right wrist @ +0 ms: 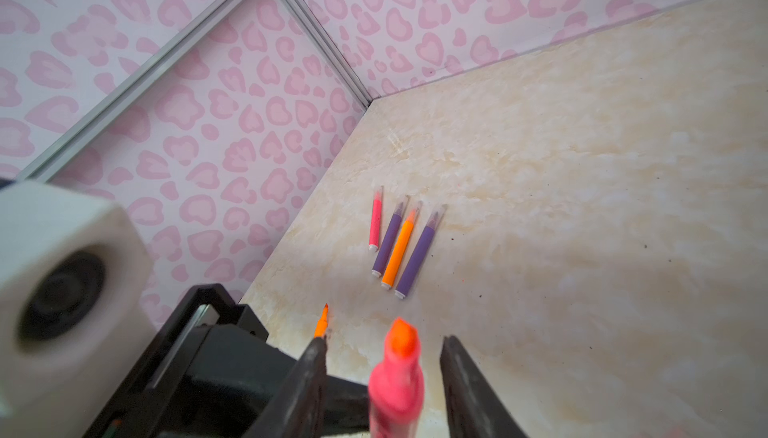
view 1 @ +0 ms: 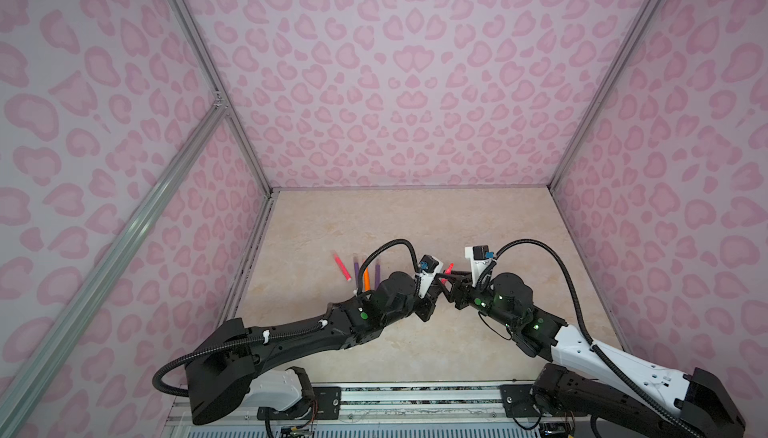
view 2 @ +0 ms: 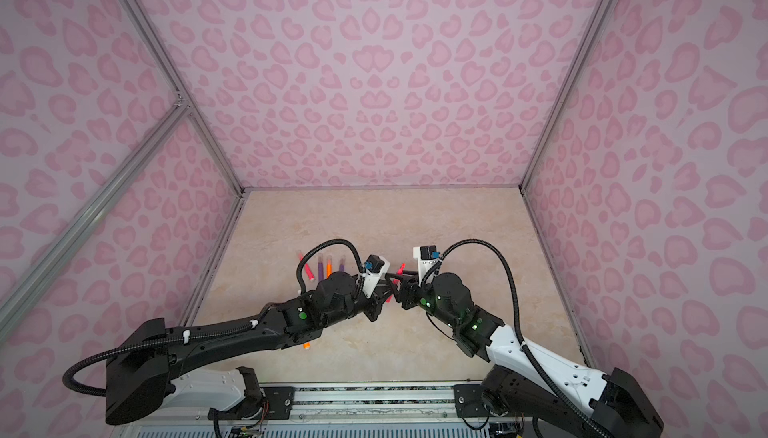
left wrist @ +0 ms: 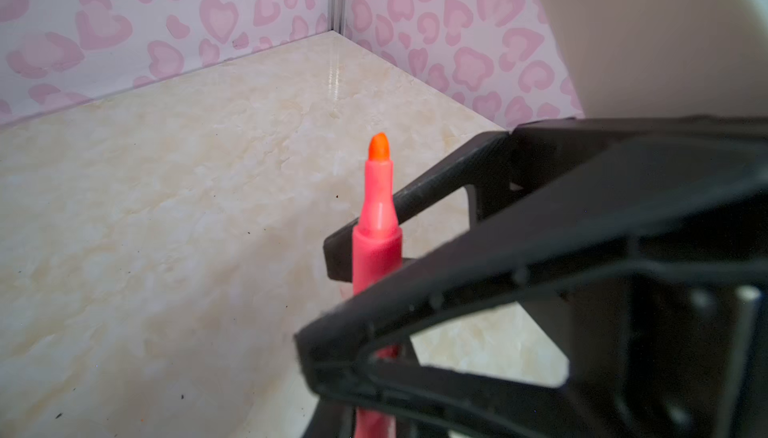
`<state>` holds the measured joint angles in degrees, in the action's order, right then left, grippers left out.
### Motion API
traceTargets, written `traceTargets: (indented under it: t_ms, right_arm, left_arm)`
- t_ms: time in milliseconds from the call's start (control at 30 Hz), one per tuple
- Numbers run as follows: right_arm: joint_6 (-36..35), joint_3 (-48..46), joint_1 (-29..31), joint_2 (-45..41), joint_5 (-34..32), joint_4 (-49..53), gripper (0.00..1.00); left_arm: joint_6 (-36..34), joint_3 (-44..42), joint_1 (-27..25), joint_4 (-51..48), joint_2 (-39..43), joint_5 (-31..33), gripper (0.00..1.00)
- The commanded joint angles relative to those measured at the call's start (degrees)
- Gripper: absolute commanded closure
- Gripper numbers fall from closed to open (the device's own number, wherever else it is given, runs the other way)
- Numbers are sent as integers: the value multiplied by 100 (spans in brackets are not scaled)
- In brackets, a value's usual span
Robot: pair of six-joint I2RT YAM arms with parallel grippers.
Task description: Insert the pens into the pen caps
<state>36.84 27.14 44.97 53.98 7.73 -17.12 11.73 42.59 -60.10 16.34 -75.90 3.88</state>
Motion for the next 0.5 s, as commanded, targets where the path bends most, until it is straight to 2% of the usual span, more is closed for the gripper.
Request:
traceTargets:
  t_ms: [0, 67, 467]
  right_arm:
    - [14, -57, -6, -27, -91, -39, 59]
    - [17, -59, -6, -53, -39, -58, 69]
    - [8, -24, -7, -10, 21, -51, 94]
  left_arm:
    - [-109, 64, -15, 278, 56, -2, 97]
    - [-108, 65, -20, 265, 64, 16, 97]
    - [-153, 84, -33, 246, 14, 132, 97]
